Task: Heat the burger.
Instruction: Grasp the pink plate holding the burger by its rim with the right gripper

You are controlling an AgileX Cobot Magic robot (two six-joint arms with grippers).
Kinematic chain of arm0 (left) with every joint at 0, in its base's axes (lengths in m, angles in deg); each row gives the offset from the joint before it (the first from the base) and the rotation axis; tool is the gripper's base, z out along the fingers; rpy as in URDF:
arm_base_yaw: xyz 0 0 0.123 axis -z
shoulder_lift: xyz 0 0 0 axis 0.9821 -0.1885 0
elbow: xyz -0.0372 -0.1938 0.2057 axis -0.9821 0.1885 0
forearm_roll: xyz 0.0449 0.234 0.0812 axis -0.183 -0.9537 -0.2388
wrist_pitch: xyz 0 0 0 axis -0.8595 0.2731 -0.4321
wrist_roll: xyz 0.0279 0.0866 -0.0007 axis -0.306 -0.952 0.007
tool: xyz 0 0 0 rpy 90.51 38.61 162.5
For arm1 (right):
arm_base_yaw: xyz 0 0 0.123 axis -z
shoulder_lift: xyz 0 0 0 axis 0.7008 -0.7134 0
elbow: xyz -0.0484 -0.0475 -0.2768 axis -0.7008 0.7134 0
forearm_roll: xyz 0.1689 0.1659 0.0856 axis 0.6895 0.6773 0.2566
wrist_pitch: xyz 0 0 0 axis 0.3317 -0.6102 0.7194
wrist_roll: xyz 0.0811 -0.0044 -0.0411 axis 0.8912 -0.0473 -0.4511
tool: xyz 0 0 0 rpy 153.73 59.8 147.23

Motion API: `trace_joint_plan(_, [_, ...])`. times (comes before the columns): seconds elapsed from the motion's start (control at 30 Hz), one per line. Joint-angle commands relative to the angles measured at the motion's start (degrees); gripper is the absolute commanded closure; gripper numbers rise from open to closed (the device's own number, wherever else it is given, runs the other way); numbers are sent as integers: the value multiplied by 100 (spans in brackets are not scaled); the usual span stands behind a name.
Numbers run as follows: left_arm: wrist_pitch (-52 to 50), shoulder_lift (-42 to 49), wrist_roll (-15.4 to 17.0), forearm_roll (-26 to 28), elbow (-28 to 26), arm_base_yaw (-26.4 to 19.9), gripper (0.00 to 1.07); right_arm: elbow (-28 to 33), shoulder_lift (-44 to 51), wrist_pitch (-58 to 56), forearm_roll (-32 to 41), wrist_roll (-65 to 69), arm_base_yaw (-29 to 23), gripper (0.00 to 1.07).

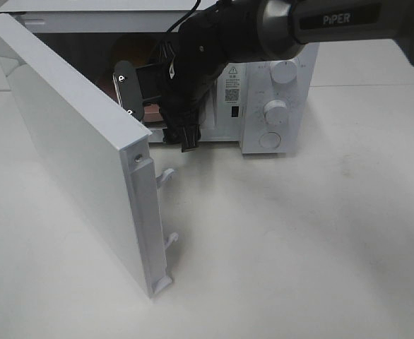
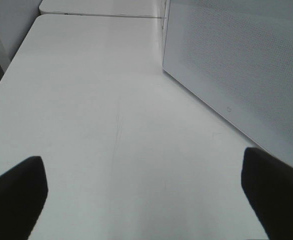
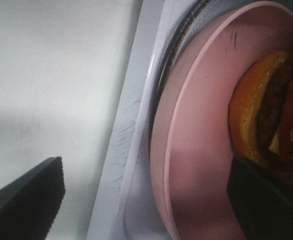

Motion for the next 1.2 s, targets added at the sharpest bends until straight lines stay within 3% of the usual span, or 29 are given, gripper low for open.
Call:
trace_joint_plan(0.03, [-29, 86, -11, 6, -6, -23, 9, -269, -155, -155, 11, 103, 0, 23])
trace_joint_plan(0.27, [-29, 86, -11, 6, -6, -23, 9, -1020, -607, -476, 34, 143, 52, 23])
trace_joint_plan(0.5, [-29, 86, -17, 6, -6, -23, 9, -1335, -871, -613, 103, 166, 120, 28])
trace_joint_plan(0.6, [-29, 86, -17, 6, -6, -23, 9, -1427, -985, -584, 235, 160, 132, 39])
trace_joint_plan(0.63, [-29, 86, -17, 6, -6, -23, 9, -1478, -1054, -573, 258, 155, 132, 50])
trace_joint_plan(0.67, [-29, 86, -17, 6, -6, -23, 9, -1478, -1054, -573, 258, 155, 132, 50])
trace_joint_plan(0.7, [-29, 86, -17, 6, -6, -23, 9, -1507, -1077, -561, 269, 155, 132, 57])
trace_joint_plan(0.73, [-29, 86, -17, 6, -6, -23, 9, -1507, -1083, -504, 281, 155, 132, 71])
trace_joint_plan(0.77, [-29, 86, -17, 6, -6, -23, 9, -1507, -1083, -504, 281, 155, 132, 71])
trace_joint_plan(0.8, [-29, 86, -17, 6, -6, -23, 9, -1507, -1083, -453, 292, 155, 132, 87])
trace_joint_plan(0.83, [-29, 86, -17, 6, -6, -23, 9, -1507, -1083, -430, 292, 155, 132, 96])
trace_joint_plan(0.87, [-29, 86, -17, 6, -6, -23, 9, -1507, -1083, -430, 292, 155, 132, 96])
trace_joint_plan(0.9, [-29, 86, -17, 6, -6, -23, 9, -1507, -1083, -430, 292, 155, 132, 107])
trace_joint_plan(1.2, [-29, 86, -17, 6, -6, -23, 9, -1507, -1083, -430, 292, 160, 132, 107])
